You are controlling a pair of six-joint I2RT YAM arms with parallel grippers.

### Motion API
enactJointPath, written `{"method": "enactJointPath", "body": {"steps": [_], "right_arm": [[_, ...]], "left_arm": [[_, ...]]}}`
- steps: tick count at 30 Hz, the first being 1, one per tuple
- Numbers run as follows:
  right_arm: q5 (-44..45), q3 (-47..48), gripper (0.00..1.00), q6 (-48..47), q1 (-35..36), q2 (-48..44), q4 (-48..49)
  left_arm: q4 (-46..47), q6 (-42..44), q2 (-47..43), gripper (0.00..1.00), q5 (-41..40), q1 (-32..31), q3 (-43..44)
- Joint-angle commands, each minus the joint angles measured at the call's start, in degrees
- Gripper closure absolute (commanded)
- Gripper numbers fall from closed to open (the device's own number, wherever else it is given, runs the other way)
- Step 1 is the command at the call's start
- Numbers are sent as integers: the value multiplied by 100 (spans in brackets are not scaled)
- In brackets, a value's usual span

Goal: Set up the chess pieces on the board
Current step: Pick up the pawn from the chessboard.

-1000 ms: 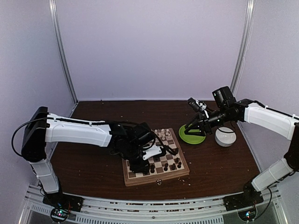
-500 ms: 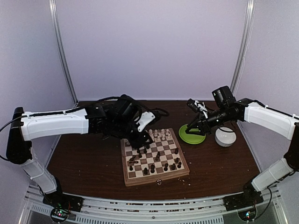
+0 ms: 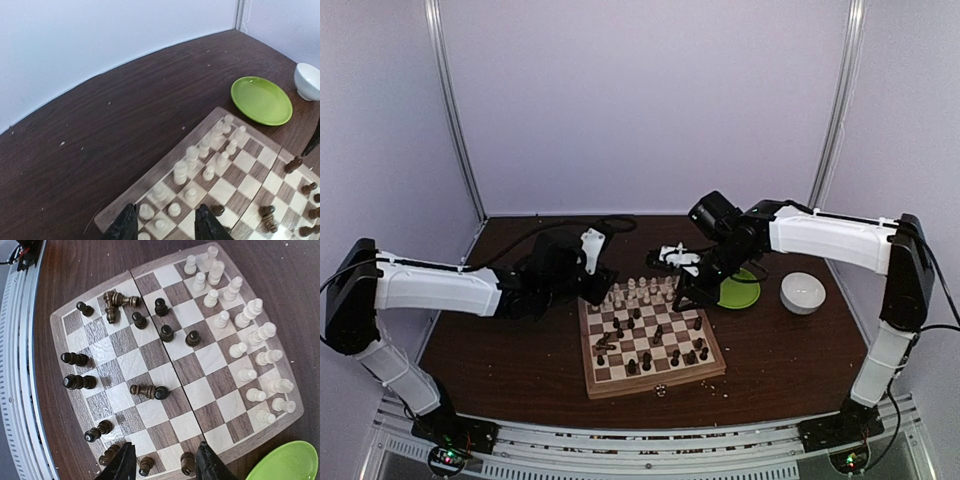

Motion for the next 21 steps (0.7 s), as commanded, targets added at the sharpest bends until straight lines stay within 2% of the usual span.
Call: {"method": "enactJointPath", "body": {"steps": [1, 6, 12, 16, 21], "right_arm": [[555, 462, 59, -158, 232, 544, -555], [577, 1110, 59, -158, 412, 1211, -870], [697, 1217, 57, -95, 637, 1443, -840], [880, 1328, 58, 8, 724, 1631, -859], [912, 1504, 61, 93, 734, 1825, -900]], "left_arm": [[1465, -459, -664, 59, -909, 38, -965], [2057, -705, -987, 58, -1156, 134, -1615], [2429, -651, -926, 59, -1135, 139, -1773], [3214, -615, -1122, 58, -1174, 139, -2234], [3073, -594, -1027, 58, -1126, 138, -2142]]}}
